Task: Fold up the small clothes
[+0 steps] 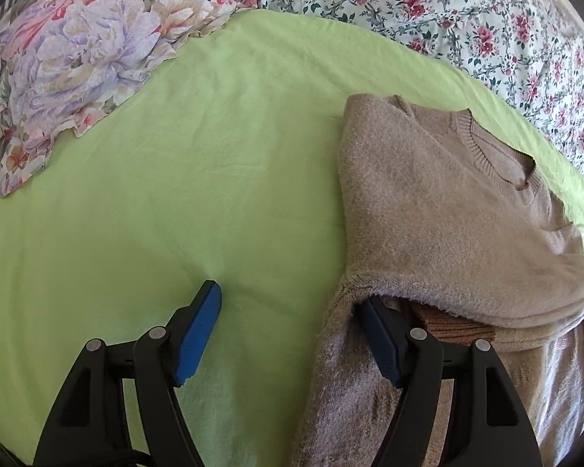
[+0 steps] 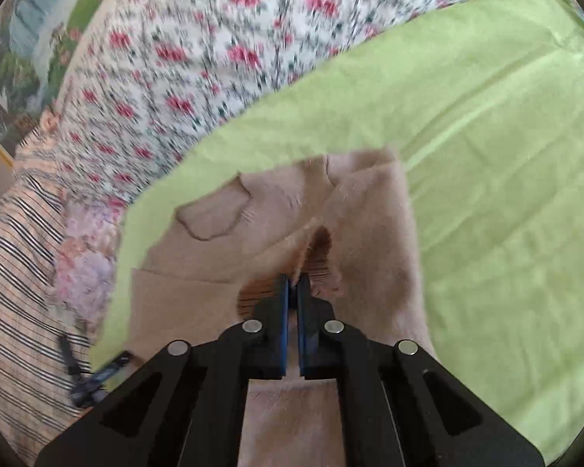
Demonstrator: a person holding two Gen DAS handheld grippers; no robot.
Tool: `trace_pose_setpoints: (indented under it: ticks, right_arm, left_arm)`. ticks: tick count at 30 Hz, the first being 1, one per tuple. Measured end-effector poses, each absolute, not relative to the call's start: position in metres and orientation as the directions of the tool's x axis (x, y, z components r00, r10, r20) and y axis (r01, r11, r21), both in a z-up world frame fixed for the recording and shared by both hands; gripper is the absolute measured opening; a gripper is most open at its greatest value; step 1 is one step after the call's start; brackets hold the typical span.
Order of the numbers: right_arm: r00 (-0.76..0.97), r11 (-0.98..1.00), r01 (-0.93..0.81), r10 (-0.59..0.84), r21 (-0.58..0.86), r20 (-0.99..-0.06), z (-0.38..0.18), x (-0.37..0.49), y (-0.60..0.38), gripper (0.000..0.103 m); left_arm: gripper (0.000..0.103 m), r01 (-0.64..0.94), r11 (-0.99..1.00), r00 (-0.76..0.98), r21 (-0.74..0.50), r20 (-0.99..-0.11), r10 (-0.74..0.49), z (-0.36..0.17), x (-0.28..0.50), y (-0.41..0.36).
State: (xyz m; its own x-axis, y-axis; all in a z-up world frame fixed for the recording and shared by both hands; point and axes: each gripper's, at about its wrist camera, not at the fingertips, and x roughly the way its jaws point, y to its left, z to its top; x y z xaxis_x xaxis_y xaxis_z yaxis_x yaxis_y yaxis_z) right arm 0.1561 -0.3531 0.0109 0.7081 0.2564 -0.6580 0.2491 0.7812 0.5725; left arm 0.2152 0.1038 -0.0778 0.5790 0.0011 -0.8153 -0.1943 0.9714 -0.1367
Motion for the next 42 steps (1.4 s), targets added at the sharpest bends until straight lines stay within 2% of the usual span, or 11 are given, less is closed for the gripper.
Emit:
trace_pose_setpoints:
  ticks: [7,9,11,12,17,20,21,22,27,34,42]
  right_arm:
    - [0.601,0.792,0.356,0.212,0.496,-0.77,-0.026,0.176,-0.354,0.008]
    - [0.61,0.819,0.334,0.189,0.466,-0.769,-0.029,0.174,-0.347,0.02]
    - [0.625,0.839,0.292,0.196,0.459,-0.756,-0.032,0.173,-0.341,0.052]
    - [0.627,0.851,0.272,0.197,0.449,-0.754,-0.034,0.174,-0.336,0.053]
    - [0.627,0.871,0.265,0.171,0.414,-0.76,-0.042,0.176,-0.334,0.049]
    - [0.621,0.864,0.262,0.19,0.43,-0.761,-0.046,0.178,-0.334,0.018]
    - [0.62,0.857,0.264,0.202,0.443,-0.759,-0.048,0.177,-0.336,0.013]
    - [0.623,0.859,0.263,0.197,0.44,-0.757,-0.047,0.176,-0.336,0.012]
    - [0.714,0.876,0.215,0.161,0.432,-0.682,-0.013,0.166,-0.326,0.011]
    - [0.595,0.898,0.28,0.115,0.339,-0.795,-0.048,0.187,-0.323,0.011]
    - [0.63,0.871,0.284,0.146,0.402,-0.762,-0.035,0.168,-0.331,0.031]
  left_arm:
    - [0.072,-0.055,0.965,0.58,-0.256,-0.795,-0.177,-0.066,0.206,0.11]
    - [0.073,-0.01,0.935,0.595,-0.355,-0.753,-0.28,-0.055,0.199,0.123]
    - [0.079,0.007,0.91,0.611,-0.414,-0.719,-0.331,-0.044,0.205,0.135]
    - [0.085,0.011,0.904,0.607,-0.426,-0.716,-0.345,-0.04,0.215,0.138]
    - [0.086,0.002,0.9,0.476,-0.437,-0.791,-0.385,-0.067,0.307,0.13]
    - [0.09,0.044,0.904,0.469,-0.425,-0.79,-0.394,-0.076,0.339,0.12]
    - [0.068,0.088,0.902,0.482,-0.422,-0.775,-0.409,-0.072,0.345,0.114]
    - [0.008,0.11,0.899,0.486,-0.423,-0.766,-0.42,-0.07,0.347,0.11]
    - [0.008,0.112,0.947,0.664,-0.3,-0.687,-0.296,-0.034,0.313,0.1]
    - [0.007,-0.026,0.982,0.644,-0.19,-0.754,-0.129,-0.063,0.327,0.108]
    - [0.018,-0.05,0.986,0.634,-0.159,-0.768,-0.092,-0.052,0.319,0.107]
